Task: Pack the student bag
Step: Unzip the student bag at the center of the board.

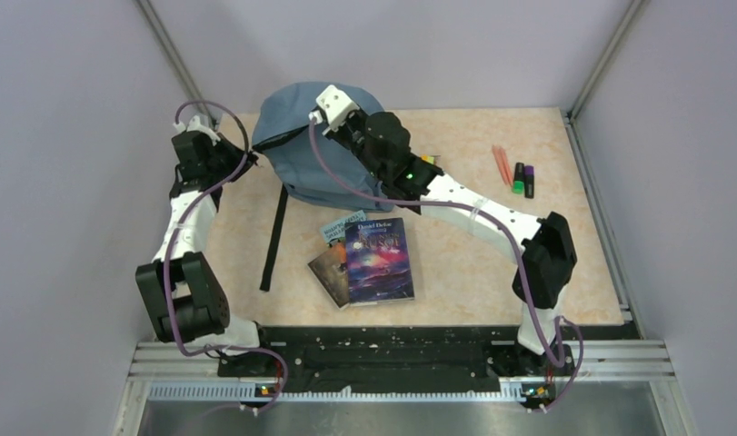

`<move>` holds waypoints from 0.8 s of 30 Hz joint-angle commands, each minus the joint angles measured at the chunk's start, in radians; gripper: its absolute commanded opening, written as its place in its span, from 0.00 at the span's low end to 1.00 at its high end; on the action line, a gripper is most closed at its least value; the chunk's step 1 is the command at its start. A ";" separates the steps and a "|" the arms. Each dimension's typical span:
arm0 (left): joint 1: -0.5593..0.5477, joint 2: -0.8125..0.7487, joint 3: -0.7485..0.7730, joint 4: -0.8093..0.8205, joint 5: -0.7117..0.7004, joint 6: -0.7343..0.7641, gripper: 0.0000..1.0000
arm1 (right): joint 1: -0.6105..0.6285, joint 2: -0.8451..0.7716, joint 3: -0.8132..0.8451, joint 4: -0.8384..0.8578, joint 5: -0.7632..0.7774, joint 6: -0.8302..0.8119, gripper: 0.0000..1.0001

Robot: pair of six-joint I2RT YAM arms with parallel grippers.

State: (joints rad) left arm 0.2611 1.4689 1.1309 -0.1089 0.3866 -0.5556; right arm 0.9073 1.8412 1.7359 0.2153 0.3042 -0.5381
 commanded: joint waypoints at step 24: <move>-0.001 -0.069 0.074 -0.044 -0.011 0.281 0.41 | -0.035 -0.114 0.034 -0.039 0.003 0.128 0.00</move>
State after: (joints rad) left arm 0.2611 1.5562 1.1431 -0.1299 0.4507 -0.4076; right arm 0.8921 1.8019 1.7348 0.1455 0.2615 -0.4393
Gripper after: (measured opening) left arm 0.338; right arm 0.022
